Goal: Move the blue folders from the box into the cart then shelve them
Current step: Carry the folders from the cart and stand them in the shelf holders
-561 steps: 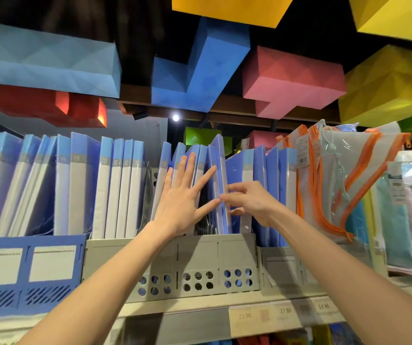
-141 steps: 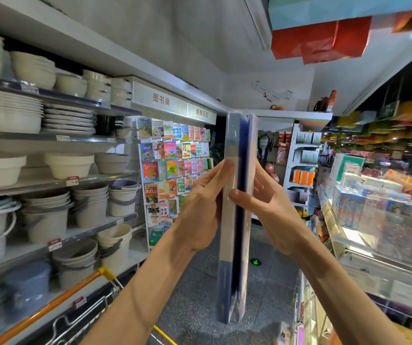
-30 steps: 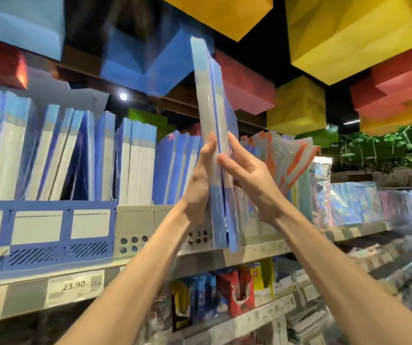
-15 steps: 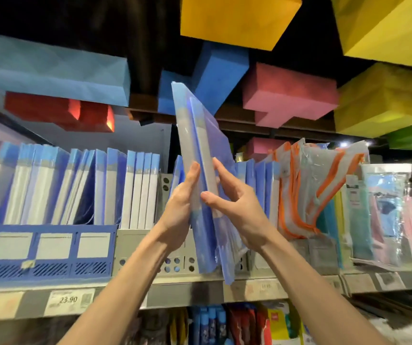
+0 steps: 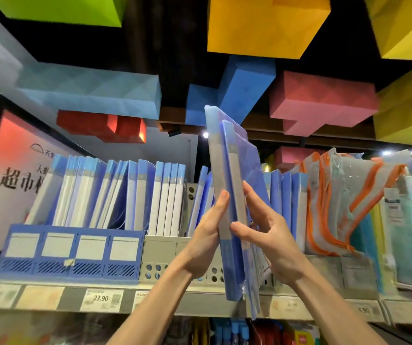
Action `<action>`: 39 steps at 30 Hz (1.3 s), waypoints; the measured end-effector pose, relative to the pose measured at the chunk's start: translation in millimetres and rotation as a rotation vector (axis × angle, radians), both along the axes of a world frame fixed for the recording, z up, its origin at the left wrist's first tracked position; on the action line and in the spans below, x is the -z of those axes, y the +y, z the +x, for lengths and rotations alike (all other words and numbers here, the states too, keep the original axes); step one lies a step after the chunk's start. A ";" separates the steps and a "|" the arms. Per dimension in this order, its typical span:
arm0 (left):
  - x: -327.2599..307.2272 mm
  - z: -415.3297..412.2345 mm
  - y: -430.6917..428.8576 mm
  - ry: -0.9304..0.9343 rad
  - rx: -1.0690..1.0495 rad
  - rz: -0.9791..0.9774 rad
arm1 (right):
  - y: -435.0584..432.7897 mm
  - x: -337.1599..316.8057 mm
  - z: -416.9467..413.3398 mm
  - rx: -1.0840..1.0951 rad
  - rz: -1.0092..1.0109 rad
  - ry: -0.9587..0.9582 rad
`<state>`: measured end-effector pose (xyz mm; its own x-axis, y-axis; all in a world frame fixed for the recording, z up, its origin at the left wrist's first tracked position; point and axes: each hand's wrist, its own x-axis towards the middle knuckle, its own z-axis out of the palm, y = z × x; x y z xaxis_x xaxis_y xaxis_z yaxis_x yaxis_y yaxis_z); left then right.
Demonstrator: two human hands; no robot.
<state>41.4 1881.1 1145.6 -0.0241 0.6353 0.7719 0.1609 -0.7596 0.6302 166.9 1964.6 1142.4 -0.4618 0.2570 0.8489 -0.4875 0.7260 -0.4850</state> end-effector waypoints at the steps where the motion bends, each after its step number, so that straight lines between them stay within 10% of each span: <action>1: 0.6 0.1 -0.3 0.006 -0.004 -0.006 | 0.3 1.6 1.2 -0.005 0.005 0.001; 39: 1.7 9.4 -12.6 0.078 -0.113 -0.090 | -26.9 6.8 18.4 -0.091 -0.103 0.086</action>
